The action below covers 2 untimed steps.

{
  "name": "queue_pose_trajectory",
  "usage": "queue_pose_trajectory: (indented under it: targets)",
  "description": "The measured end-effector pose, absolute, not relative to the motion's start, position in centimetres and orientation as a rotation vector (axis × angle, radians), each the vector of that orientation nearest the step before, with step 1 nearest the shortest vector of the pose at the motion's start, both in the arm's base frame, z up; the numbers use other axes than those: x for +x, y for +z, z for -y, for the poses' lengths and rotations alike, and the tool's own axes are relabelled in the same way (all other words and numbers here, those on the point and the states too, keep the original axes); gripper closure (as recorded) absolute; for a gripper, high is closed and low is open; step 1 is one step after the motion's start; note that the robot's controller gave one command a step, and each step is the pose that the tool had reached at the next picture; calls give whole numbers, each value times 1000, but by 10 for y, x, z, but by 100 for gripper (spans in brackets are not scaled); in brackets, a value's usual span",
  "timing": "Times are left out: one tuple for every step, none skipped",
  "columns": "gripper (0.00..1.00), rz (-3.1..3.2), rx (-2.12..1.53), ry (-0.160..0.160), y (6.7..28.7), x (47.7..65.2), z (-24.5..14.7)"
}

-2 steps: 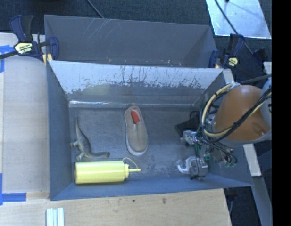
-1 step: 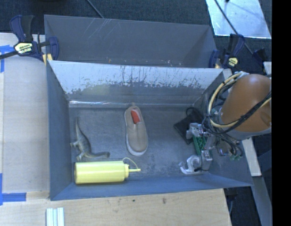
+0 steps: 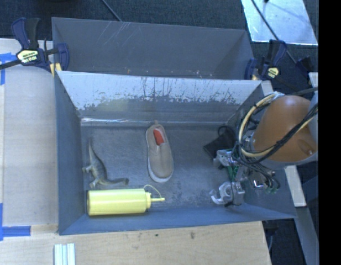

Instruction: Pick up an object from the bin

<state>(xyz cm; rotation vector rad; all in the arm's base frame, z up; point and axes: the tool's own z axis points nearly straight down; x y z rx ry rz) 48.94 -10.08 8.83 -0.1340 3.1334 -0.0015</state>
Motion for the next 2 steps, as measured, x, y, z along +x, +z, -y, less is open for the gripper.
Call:
queue_pose_trajectory:
  targets:
    - [0, -3139, 57, 3, 71, 484, 128]
    - [100, -3139, -54, 1, 73, 495, 122]
